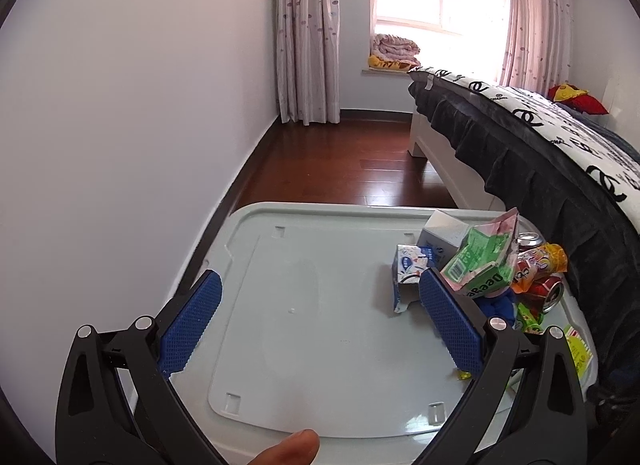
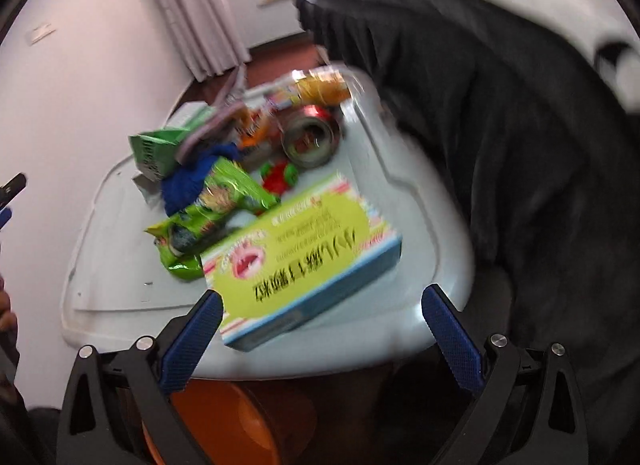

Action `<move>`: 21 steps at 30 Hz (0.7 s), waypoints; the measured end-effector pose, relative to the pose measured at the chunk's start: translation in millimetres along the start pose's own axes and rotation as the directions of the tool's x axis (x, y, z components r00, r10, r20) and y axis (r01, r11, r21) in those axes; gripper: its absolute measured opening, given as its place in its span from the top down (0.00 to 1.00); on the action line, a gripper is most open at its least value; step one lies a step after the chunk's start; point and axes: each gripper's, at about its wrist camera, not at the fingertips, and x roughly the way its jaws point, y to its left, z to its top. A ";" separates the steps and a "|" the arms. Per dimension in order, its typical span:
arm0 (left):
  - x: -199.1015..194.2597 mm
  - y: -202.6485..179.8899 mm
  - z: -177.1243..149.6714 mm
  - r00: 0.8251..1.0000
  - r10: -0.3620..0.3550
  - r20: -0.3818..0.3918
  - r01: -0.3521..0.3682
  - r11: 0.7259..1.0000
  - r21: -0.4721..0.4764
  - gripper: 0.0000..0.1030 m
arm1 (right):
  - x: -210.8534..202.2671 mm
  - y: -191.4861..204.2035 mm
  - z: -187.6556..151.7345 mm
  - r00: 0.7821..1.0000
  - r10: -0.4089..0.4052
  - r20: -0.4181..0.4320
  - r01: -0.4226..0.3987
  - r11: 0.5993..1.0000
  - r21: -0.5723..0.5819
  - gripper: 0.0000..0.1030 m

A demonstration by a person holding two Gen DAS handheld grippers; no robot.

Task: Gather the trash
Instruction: 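Move the right tool toward the yellow-green medicine box on the lid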

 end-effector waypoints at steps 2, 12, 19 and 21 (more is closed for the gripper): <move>-0.4 -0.3 -2.6 1.000 0.001 0.010 -0.001 1.000 0.003 0.06 | 10.4 3.3 -8.1 1.000 0.019 -0.019 -0.019 0.999 0.041 0.05; -4.7 6.2 -4.7 1.000 -0.013 0.000 0.013 1.000 0.007 0.06 | 32.2 -0.9 27.7 1.000 -0.011 0.011 0.011 0.999 0.040 0.05; -0.1 -3.3 -6.7 1.000 -0.010 -0.009 0.010 0.999 0.042 0.06 | 53.1 -21.3 81.3 0.995 -0.041 -0.095 0.027 0.989 -0.145 0.05; 3.9 -6.1 -7.1 1.000 -0.006 -0.018 0.007 0.999 0.049 0.06 | 59.3 -29.9 80.7 0.989 0.027 -0.148 -0.039 0.996 -0.077 0.05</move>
